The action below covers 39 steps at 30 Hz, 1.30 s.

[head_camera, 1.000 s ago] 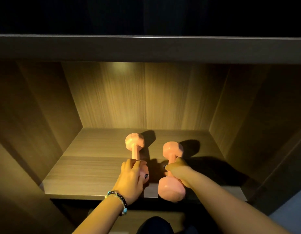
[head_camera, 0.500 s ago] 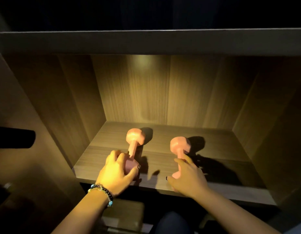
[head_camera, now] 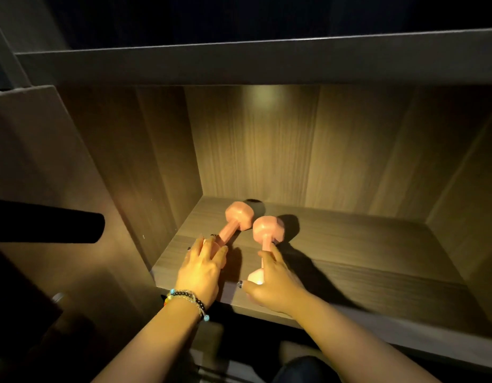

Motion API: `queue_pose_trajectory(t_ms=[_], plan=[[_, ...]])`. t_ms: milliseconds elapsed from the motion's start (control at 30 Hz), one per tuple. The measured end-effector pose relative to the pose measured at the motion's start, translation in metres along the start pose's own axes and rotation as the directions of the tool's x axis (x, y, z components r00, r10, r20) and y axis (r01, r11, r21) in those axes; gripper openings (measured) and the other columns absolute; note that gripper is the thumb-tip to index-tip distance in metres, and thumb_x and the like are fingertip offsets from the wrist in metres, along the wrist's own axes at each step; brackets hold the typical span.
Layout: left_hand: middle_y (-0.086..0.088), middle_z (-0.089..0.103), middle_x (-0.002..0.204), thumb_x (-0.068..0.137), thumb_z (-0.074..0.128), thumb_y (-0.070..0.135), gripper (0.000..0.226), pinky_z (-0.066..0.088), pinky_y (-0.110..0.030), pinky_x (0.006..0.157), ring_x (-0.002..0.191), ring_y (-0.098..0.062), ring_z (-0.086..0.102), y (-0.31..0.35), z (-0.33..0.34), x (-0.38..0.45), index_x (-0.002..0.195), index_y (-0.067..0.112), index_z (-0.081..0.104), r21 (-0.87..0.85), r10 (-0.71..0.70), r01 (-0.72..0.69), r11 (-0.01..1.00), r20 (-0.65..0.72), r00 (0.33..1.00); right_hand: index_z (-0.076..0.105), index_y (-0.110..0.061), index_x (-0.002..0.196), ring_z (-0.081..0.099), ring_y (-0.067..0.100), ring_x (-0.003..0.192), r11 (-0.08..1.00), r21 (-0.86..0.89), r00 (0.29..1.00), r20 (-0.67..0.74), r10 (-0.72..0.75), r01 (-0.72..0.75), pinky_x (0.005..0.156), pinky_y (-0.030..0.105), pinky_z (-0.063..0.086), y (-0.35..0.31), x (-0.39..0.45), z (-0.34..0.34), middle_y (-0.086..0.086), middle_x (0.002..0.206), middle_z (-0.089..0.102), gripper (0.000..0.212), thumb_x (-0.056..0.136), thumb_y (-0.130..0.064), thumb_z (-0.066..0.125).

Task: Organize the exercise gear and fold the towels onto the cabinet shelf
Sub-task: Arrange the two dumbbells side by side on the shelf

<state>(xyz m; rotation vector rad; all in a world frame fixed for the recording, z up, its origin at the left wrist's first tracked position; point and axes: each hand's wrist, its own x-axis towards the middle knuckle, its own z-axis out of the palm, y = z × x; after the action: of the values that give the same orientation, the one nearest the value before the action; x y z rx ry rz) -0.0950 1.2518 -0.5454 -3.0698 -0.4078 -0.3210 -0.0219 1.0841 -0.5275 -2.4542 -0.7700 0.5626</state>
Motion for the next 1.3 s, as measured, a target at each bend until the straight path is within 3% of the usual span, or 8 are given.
queue_pose_trajectory(t_ms=[167, 267, 467, 667, 900, 1133, 1233, 1300], plan=[[-0.011, 0.018, 0.155, 0.093, 0.05, 0.009, 0.062, 0.037, -0.043, 0.11, 0.146, -0.037, 0.007, -0.021, 0.004, 0.027, 0.149, 0.024, 0.029, 0.055, -0.074, 0.071, 0.996, 0.053, 0.996, 0.006, -0.022, 0.153, 0.019, 0.028, 0.145, 0.999, 0.033, 0.999, 0.04, 0.006, -0.007, 0.114, 0.045, 0.03, -0.011, 0.016, 0.002, -0.006, 0.161, -0.006, 0.092, 0.086, -0.053, 0.061], [-0.01, 0.016, 0.154, 0.09, 0.055, 0.008, 0.066, 0.04, -0.043, 0.109, 0.145, -0.037, 0.009, -0.031, 0.008, 0.045, 0.148, 0.024, 0.029, 0.043, -0.145, 0.143, 0.989, 0.045, 0.988, 0.013, -0.021, 0.151, 0.026, 0.028, 0.142, 0.999, 0.051, 1.0, 0.025, -0.006, 0.005, 0.112, 0.043, 0.034, -0.014, 0.019, 0.002, -0.007, 0.16, -0.002, 0.089, 0.084, -0.053, 0.062], [-0.013, 0.01, 0.157, 0.089, 0.055, 0.007, 0.07, 0.021, -0.048, 0.118, 0.146, -0.04, 0.002, -0.05, 0.012, 0.07, 0.151, 0.022, 0.025, 0.092, -0.217, 0.211, 0.973, 0.066, 0.974, 0.016, -0.021, 0.149, 0.027, 0.027, 0.141, 0.998, 0.06, 0.999, 0.014, -0.033, 0.032, 0.112, 0.041, 0.033, -0.014, 0.023, 0.001, -0.009, 0.159, 0.002, 0.085, 0.085, -0.053, 0.062], [-0.017, 0.012, 0.158, 0.095, 0.049, 0.015, 0.062, 0.0, -0.048, 0.119, 0.146, -0.041, 0.003, -0.067, 0.015, 0.087, 0.151, 0.021, 0.023, 0.222, -0.2, 0.186, 0.957, 0.046, 0.979, 0.015, -0.023, 0.15, 0.025, 0.026, 0.142, 0.997, 0.068, 0.999, 0.015, -0.028, 0.027, 0.113, 0.043, 0.032, -0.016, 0.032, 0.003, -0.009, 0.159, 0.0, 0.087, 0.084, -0.055, 0.062], [-0.015, 0.007, 0.16, 0.098, 0.043, 0.016, 0.061, 0.0, -0.047, 0.12, 0.147, -0.039, 0.001, -0.069, 0.019, 0.103, 0.153, 0.023, 0.018, 0.238, -0.188, 0.169, 0.957, 0.059, 0.98, 0.013, -0.026, 0.15, 0.025, 0.024, 0.142, 0.995, 0.101, 1.0, 0.005, -0.025, 0.025, 0.113, 0.043, 0.033, -0.016, 0.036, 0.005, -0.01, 0.159, 0.003, 0.088, 0.083, -0.053, 0.064], [-0.015, 0.002, 0.161, 0.1, 0.039, 0.018, 0.061, 0.0, -0.048, 0.121, 0.147, -0.039, -0.004, -0.067, 0.016, 0.105, 0.155, 0.023, 0.011, 0.251, -0.207, 0.175, 0.952, 0.108, 0.972, 0.009, -0.034, 0.148, 0.03, 0.023, 0.139, 0.986, 0.167, 0.999, -0.041, -0.015, 0.022, 0.109, 0.042, 0.037, -0.013, 0.035, 0.006, -0.008, 0.155, 0.019, 0.096, 0.076, -0.055, 0.07], [-0.014, -0.001, 0.161, 0.097, 0.047, 0.022, 0.073, -0.001, -0.049, 0.12, 0.148, -0.034, -0.005, -0.064, 0.002, 0.106, 0.155, 0.022, 0.003, 0.209, -0.25, 0.207, 0.956, 0.208, 0.946, 0.002, -0.04, 0.151, 0.022, 0.023, 0.143, 0.91, 0.415, 0.998, 0.061, -0.018, -0.009, 0.112, 0.044, 0.029, -0.005, 0.032, -0.001, -0.008, 0.158, 0.013, 0.102, 0.077, -0.05, 0.072], [-0.013, 0.013, 0.16, 0.092, 0.052, 0.02, 0.076, 0.004, -0.05, 0.119, 0.149, -0.03, 0.007, -0.056, -0.012, 0.1, 0.155, 0.019, 0.009, -0.005, -0.324, 0.33, 0.944, 0.17, 0.931, 0.006, -0.042, 0.151, 0.024, 0.021, 0.143, 0.803, 0.596, 0.995, 0.096, -0.031, -0.032, 0.112, 0.041, 0.027, 0.01, 0.026, -0.007, -0.007, 0.157, 0.019, 0.087, 0.087, -0.042, 0.065]])
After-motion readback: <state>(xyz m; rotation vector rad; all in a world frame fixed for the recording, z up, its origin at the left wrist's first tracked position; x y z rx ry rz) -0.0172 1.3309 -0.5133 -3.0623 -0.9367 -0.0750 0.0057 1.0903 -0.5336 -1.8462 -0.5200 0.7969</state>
